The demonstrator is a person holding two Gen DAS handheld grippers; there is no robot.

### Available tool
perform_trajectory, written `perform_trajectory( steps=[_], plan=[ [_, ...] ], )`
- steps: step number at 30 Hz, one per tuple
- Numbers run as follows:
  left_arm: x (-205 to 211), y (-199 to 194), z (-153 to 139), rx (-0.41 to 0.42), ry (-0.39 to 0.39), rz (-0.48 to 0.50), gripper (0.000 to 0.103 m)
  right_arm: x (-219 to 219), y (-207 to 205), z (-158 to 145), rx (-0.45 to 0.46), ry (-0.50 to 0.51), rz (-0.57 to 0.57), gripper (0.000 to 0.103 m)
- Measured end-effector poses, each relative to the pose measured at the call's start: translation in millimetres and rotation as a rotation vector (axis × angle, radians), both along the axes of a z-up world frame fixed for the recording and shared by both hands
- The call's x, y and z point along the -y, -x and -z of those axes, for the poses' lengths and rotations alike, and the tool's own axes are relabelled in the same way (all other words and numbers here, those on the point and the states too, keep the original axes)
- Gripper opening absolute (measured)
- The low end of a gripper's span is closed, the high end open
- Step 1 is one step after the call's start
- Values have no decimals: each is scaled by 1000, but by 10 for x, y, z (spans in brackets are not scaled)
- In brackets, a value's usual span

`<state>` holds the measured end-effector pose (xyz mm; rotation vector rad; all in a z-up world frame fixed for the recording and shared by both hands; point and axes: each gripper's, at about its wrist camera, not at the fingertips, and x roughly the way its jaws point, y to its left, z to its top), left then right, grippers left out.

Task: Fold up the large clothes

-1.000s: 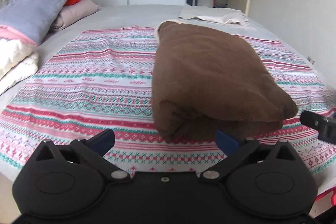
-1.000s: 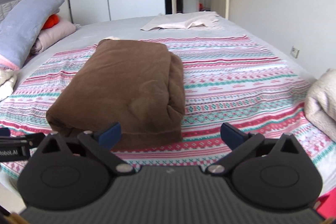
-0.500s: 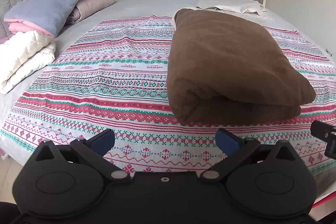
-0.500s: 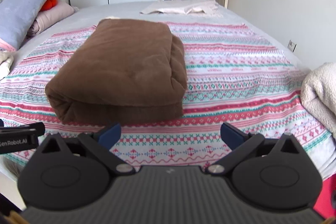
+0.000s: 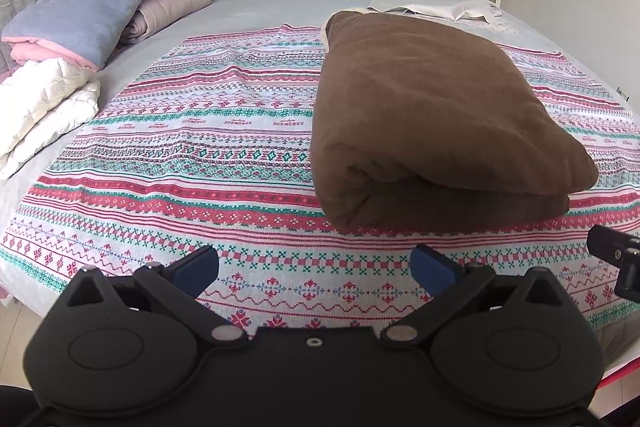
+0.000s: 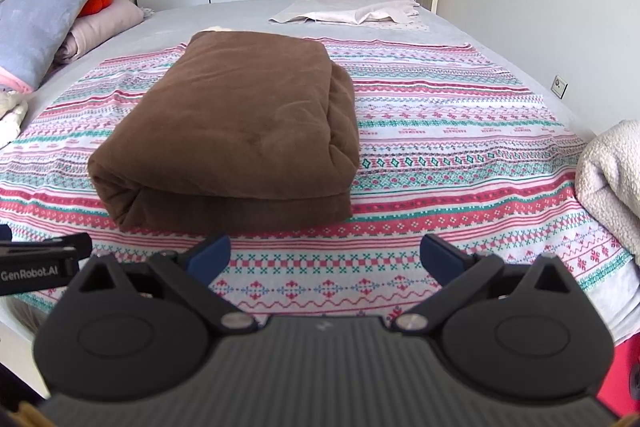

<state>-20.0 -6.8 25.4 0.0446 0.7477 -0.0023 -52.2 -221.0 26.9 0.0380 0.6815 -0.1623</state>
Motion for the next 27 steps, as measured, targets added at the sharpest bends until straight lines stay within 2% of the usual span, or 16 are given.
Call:
perform_trajectory(
  steps=[27],
  plan=[
    [24,22,4,-7,2,12,103,15,5,9,-7,1,1,103]
  ],
)
